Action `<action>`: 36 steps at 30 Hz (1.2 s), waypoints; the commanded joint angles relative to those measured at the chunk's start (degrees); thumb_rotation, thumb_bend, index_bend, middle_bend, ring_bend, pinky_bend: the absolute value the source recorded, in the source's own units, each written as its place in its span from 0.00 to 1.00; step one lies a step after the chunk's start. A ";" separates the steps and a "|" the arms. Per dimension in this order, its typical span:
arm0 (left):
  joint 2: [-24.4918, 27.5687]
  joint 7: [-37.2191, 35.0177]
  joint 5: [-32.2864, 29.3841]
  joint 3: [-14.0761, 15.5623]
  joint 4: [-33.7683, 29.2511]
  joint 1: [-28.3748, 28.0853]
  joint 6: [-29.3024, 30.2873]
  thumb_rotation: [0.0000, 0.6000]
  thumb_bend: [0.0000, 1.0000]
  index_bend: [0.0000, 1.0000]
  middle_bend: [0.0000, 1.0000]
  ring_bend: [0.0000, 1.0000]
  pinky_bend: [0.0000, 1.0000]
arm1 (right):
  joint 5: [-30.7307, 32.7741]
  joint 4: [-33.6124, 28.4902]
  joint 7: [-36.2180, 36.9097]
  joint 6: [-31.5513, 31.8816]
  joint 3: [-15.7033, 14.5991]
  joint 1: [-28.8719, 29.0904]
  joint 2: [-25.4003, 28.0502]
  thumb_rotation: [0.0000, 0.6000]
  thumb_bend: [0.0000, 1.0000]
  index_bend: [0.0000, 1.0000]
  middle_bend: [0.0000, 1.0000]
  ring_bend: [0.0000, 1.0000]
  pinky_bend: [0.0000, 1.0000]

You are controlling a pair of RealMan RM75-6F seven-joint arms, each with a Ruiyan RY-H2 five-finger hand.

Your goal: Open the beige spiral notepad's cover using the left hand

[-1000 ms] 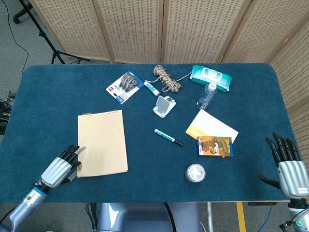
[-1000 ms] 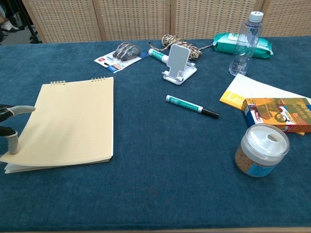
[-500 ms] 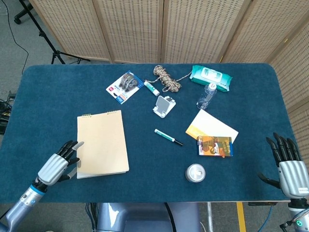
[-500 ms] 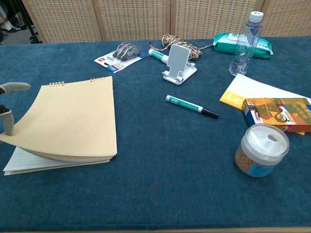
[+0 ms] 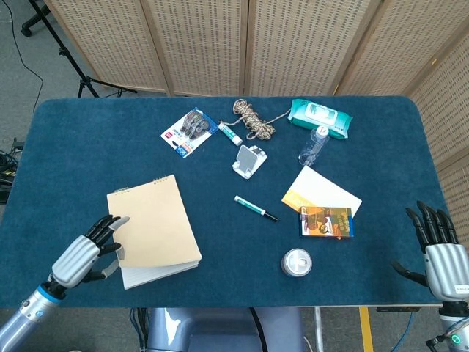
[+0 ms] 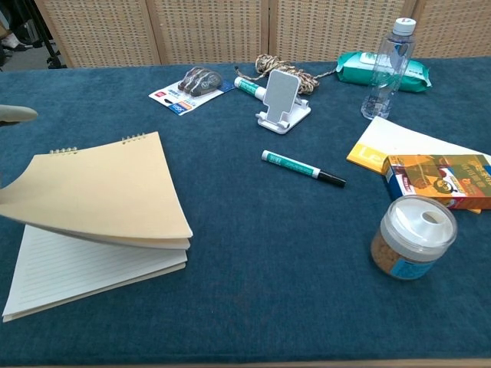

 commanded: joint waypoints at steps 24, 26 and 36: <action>7.59 -21.11 5.60 5.75 -2.94 1.06 6.73 1.00 0.59 0.82 0.00 0.00 0.00 | -0.30 0.19 -1.45 -0.72 -0.31 0.30 -0.71 1.00 0.00 0.00 0.00 0.00 0.00; 7.66 -23.16 2.17 4.25 -5.28 1.08 5.65 1.00 0.60 0.82 0.00 0.00 0.00 | -0.29 0.17 -1.35 -0.70 -0.30 0.30 -0.70 1.00 0.00 0.00 0.00 0.00 0.00; 9.71 -28.92 -15.27 -5.73 -13.85 -2.60 -5.69 1.00 0.62 0.82 0.00 0.00 0.00 | -0.34 0.09 -1.17 -0.72 -0.34 0.31 -0.59 1.00 0.00 0.00 0.00 0.00 0.00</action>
